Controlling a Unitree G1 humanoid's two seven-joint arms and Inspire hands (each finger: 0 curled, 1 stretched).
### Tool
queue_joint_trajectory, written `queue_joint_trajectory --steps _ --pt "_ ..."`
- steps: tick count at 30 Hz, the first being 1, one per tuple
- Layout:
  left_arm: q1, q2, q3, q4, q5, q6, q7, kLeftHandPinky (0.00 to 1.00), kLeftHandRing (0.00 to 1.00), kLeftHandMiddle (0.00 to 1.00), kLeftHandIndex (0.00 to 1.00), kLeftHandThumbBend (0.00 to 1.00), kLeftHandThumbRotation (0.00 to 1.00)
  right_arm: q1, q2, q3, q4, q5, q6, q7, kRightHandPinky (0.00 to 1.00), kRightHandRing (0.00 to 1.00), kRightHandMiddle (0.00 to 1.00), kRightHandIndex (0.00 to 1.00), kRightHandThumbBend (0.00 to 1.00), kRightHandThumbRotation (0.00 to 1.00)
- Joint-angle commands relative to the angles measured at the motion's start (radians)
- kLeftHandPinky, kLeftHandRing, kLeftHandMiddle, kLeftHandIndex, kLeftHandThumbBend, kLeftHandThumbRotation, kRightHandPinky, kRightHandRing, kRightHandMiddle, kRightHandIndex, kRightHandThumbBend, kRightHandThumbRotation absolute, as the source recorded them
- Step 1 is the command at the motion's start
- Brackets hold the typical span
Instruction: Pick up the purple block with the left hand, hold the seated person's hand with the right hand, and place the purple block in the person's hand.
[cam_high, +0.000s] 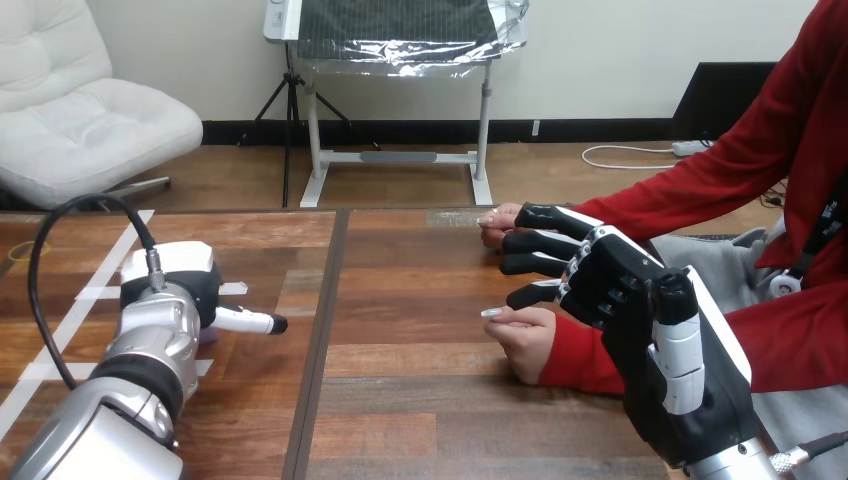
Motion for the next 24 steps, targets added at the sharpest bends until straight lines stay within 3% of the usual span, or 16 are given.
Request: queue_joint_trajectory --steps 1,14,24 --pt "-0.064 0.014 0.011 -0.01 -0.007 -0.005 0.004 0.94 0.88 0.87 0.85 0.74 0.8 -0.057 0.009 -0.002 -0.007 0.019 -0.018 0.004 0.6 0.72 0.75 0.78 0.87 1.0" --pt "-0.059 0.018 0.043 -0.017 -0.039 -0.018 0.058 0.84 0.82 0.81 0.78 0.72 0.72 -0.059 0.012 -0.004 -0.005 0.017 -0.02 0.002 0.6 0.73 0.75 0.78 0.87 1.0" --pt "-0.059 0.02 0.045 -0.017 -0.04 -0.019 0.094 0.75 0.76 0.74 0.7 0.72 0.68 -0.059 0.01 -0.005 -0.006 0.016 -0.014 0.001 0.6 0.73 0.75 0.78 0.88 1.0"
